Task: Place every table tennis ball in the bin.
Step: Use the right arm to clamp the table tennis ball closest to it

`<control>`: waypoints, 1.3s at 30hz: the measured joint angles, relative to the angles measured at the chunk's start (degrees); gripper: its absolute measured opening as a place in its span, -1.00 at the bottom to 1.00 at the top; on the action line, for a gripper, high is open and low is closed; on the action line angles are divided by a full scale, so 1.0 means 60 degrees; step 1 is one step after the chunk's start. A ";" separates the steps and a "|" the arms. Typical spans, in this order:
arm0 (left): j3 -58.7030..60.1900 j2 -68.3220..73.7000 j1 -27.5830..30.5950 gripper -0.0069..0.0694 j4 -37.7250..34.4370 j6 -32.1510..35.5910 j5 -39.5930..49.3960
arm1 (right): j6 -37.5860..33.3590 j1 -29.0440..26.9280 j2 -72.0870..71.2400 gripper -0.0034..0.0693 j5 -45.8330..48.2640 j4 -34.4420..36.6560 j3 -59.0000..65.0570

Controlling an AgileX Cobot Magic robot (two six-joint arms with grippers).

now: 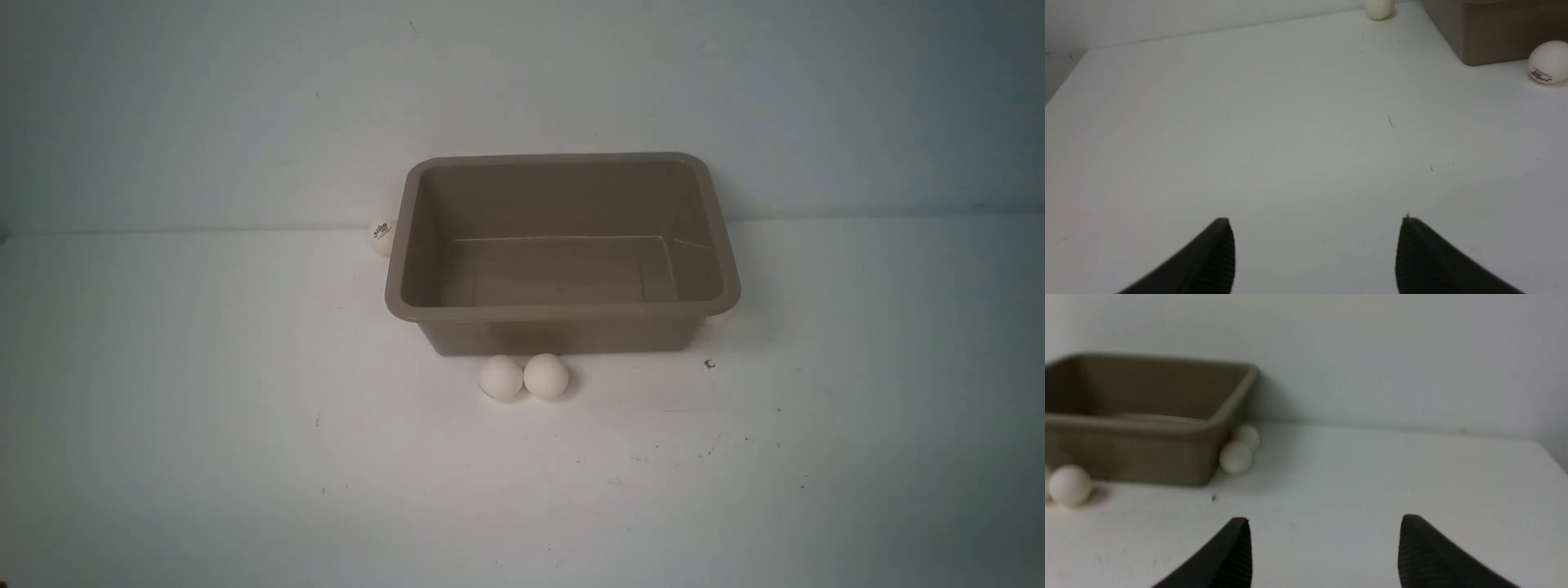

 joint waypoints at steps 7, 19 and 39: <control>0.0000 0.0000 0.0000 0.44 0.0000 0.0000 0.0000 | 0.0008 0.0000 0.0395 0.31 0.1822 0.0728 -0.3133; 0.0000 0.0000 0.0000 0.44 0.0000 0.0000 0.0000 | -0.0004 0.0000 0.1491 0.31 0.5513 0.1072 -0.6260; 0.0000 0.0000 0.0000 0.44 0.0000 0.0000 0.0000 | -0.0004 0.0000 0.1500 0.31 0.5485 0.1985 -0.6299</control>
